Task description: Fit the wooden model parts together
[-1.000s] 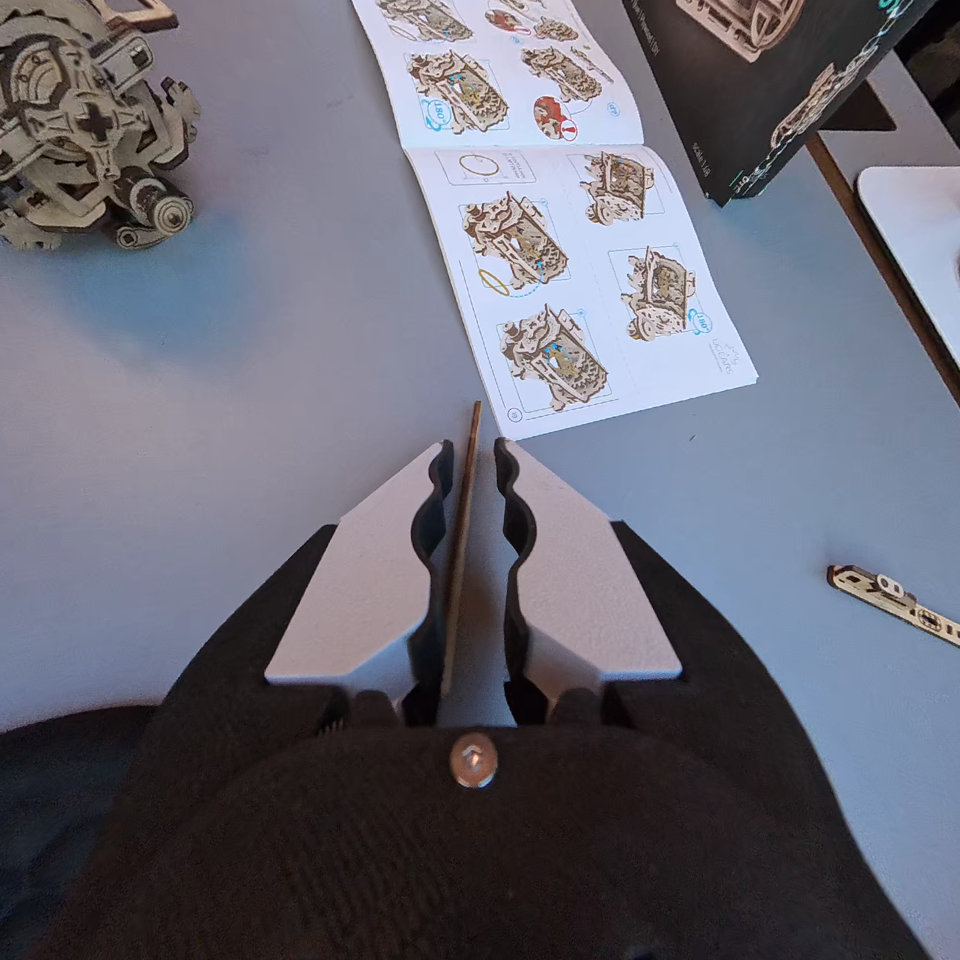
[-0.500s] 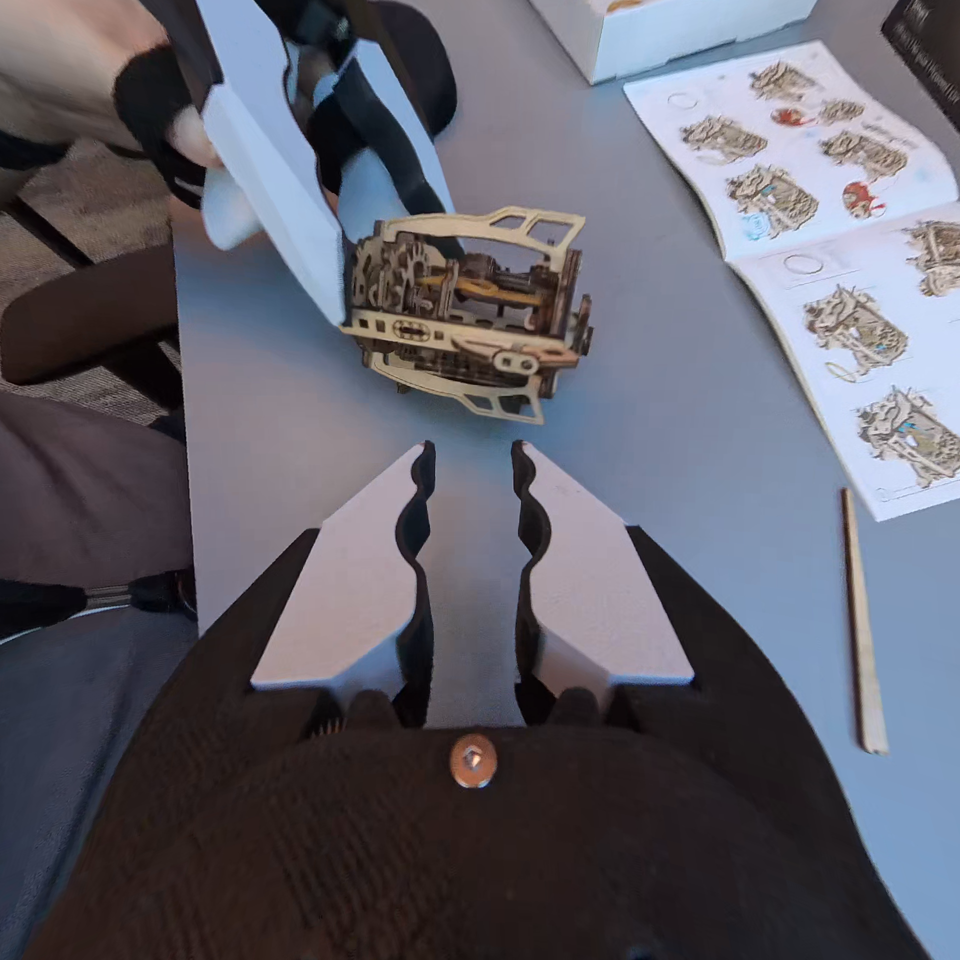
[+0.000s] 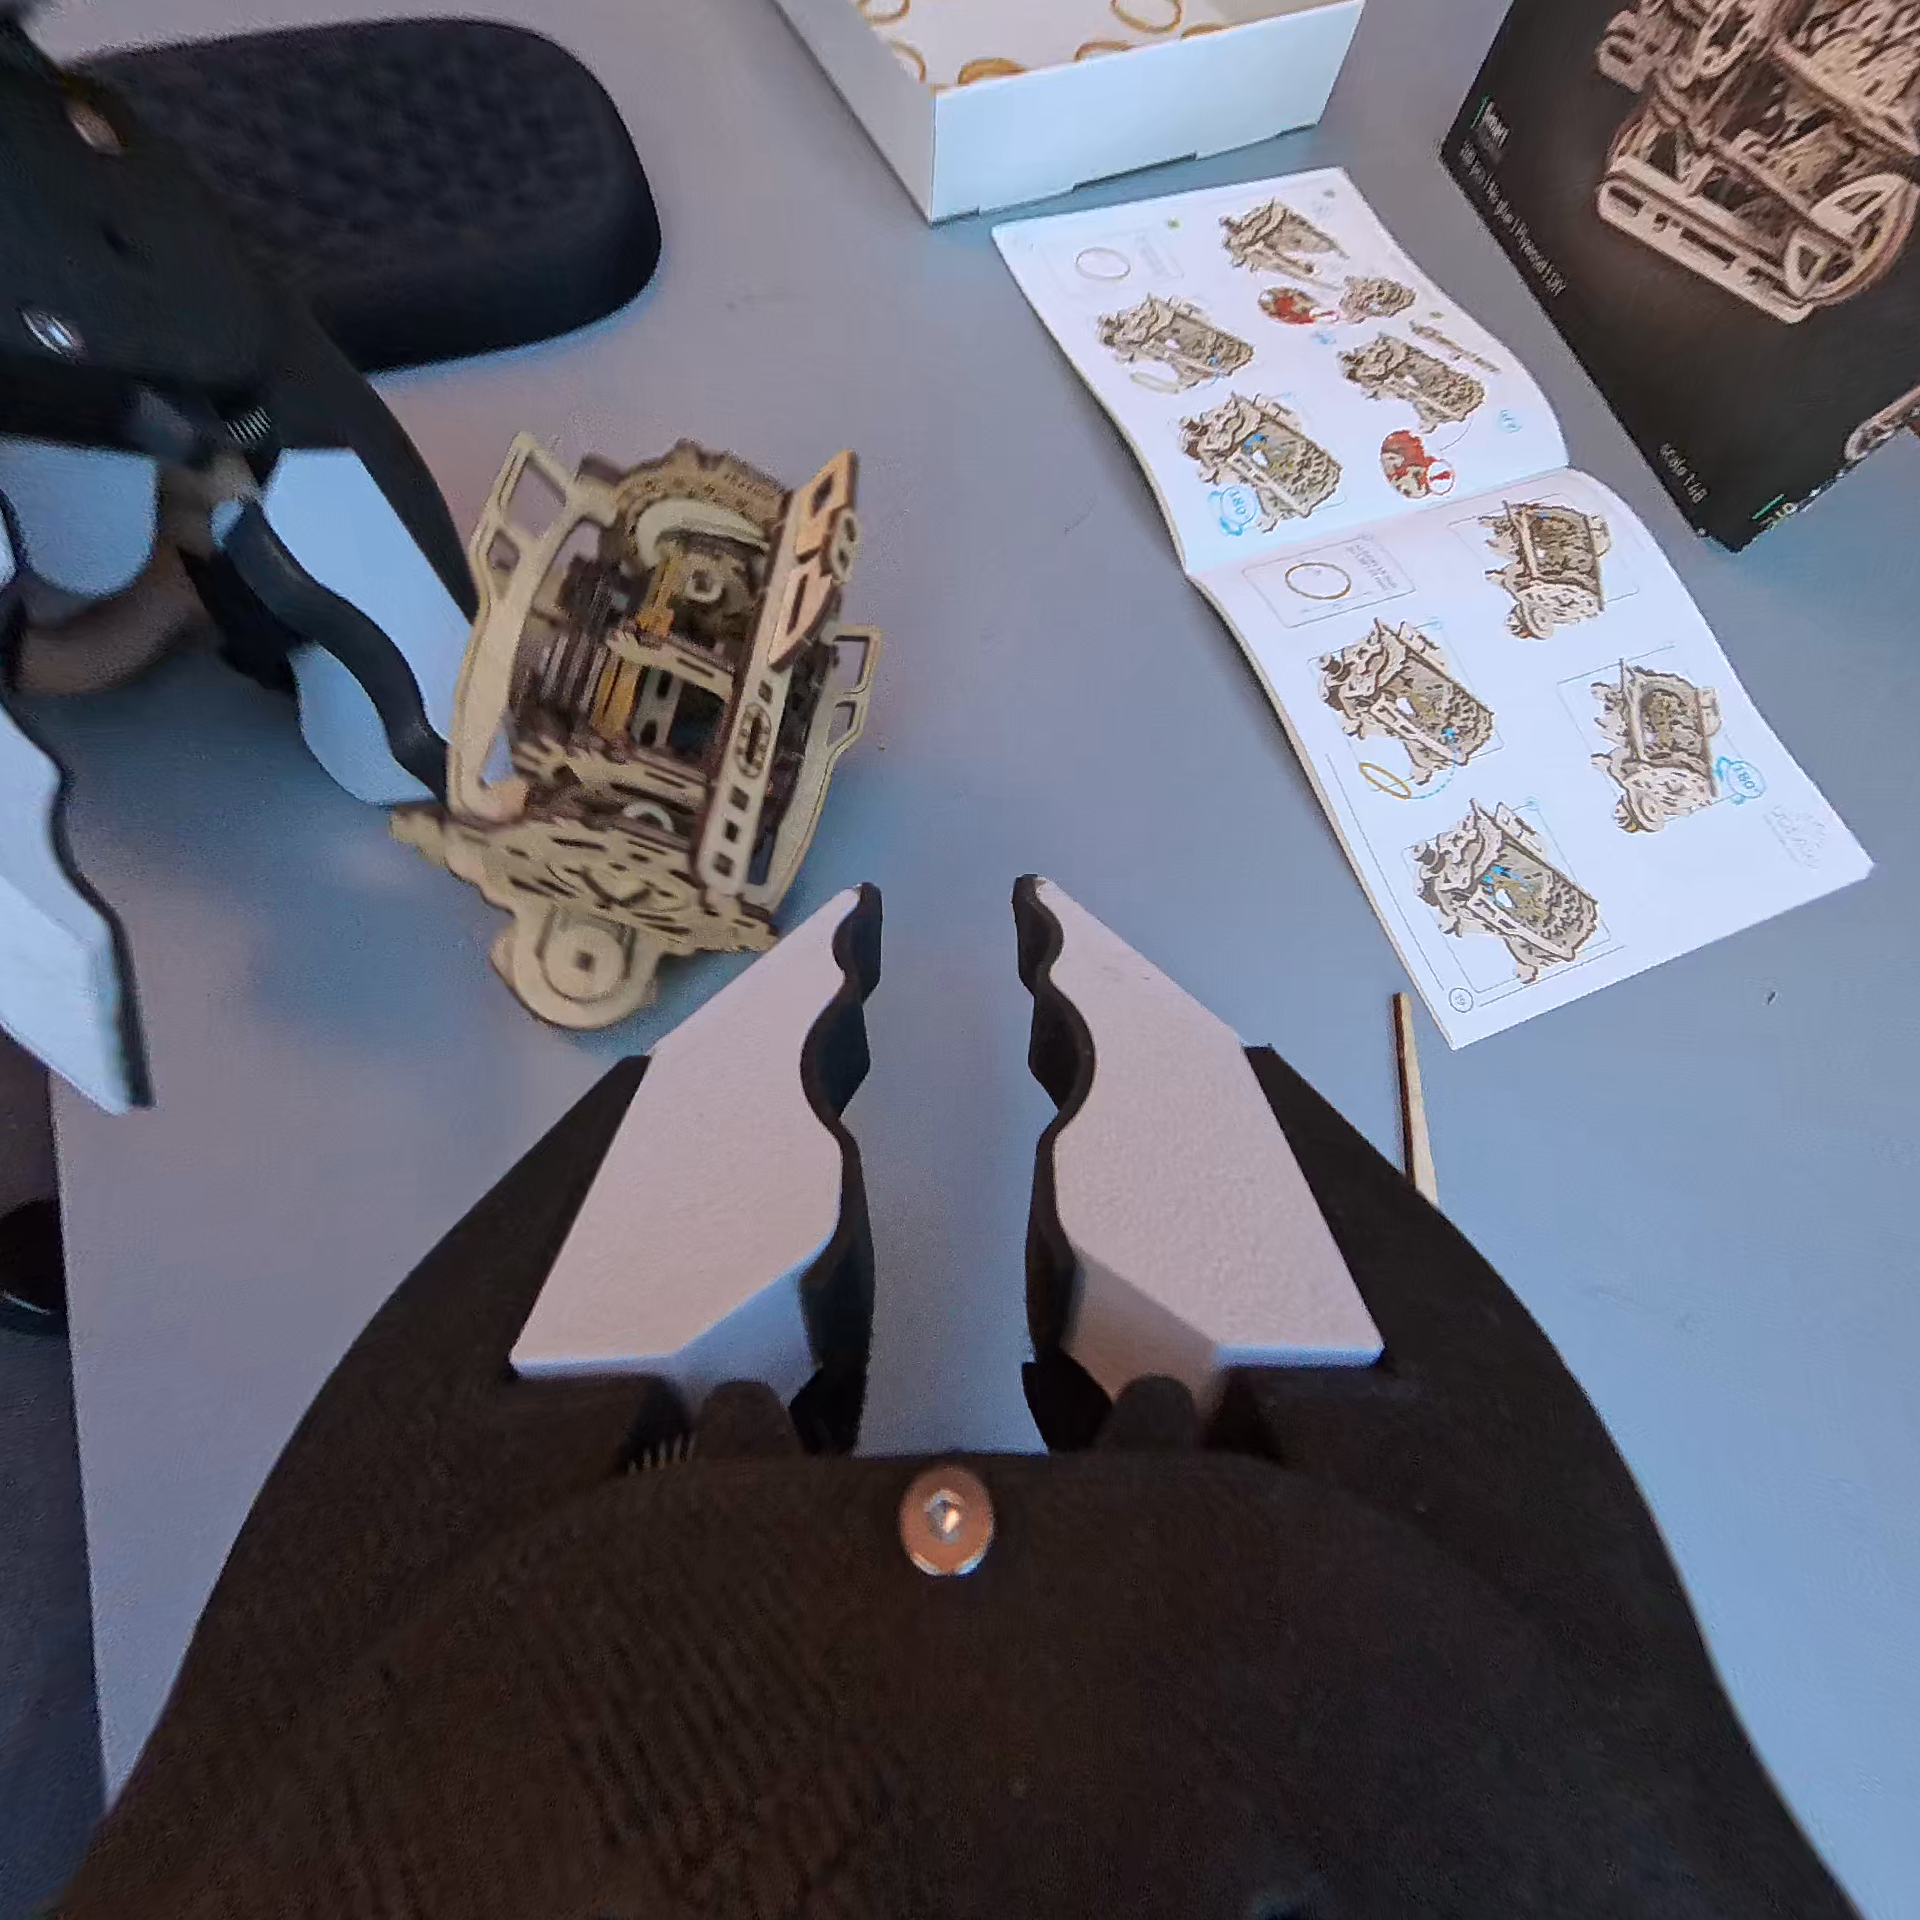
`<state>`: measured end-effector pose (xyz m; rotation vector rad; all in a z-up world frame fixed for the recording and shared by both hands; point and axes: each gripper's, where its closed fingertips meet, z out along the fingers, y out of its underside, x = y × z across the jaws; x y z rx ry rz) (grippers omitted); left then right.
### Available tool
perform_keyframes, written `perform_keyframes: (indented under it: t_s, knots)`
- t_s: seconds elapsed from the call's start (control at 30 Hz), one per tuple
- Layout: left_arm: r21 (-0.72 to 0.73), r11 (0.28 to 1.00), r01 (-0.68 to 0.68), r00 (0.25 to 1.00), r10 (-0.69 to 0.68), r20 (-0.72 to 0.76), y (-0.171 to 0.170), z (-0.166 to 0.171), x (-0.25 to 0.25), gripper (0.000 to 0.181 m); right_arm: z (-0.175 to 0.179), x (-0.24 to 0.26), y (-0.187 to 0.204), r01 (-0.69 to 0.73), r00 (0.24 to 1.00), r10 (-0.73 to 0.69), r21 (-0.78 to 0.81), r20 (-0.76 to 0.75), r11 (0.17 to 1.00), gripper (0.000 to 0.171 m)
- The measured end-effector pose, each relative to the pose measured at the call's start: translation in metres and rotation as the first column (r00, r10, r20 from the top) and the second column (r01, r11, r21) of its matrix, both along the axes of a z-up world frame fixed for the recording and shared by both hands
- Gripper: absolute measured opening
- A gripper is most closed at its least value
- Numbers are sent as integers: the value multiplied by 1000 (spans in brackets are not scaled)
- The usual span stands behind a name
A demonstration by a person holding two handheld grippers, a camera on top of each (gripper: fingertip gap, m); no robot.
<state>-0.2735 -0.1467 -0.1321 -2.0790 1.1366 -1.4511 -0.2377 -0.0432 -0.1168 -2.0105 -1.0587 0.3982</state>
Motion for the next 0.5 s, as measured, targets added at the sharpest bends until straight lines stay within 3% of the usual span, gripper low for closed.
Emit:
perform_keyframes:
  t_s: [0.03, 0.2, 0.3, 0.37, 0.5]
  knots:
    - [-7, 1000, 4, 1000, -4, 15, 0, 1, 5, 67, 5, 1, 0, 7, 999, -7, 0, -32, 1000, 25]
    - [-88, 993, 85, 996, -81, 43, -15, 4, 6, 64, 19, 6, -11, 33, 998, -27, 101, -62, 994, 27]
    - [-100, 986, 132, 991, -131, 22, -31, 7, -23, 49, 21, 11, -21, 57, 998, -54, 177, -23, 983, 28]
    - [-38, 994, 103, 995, -103, -4, -25, 13, -46, 44, 24, 16, -25, 88, 996, -91, 237, 0, 968, 29]
    - [194, 980, -42, 999, 38, 24, 26, 49, -80, 32, 46, 0, -43, 74, 994, -43, 343, -97, 936, 31]
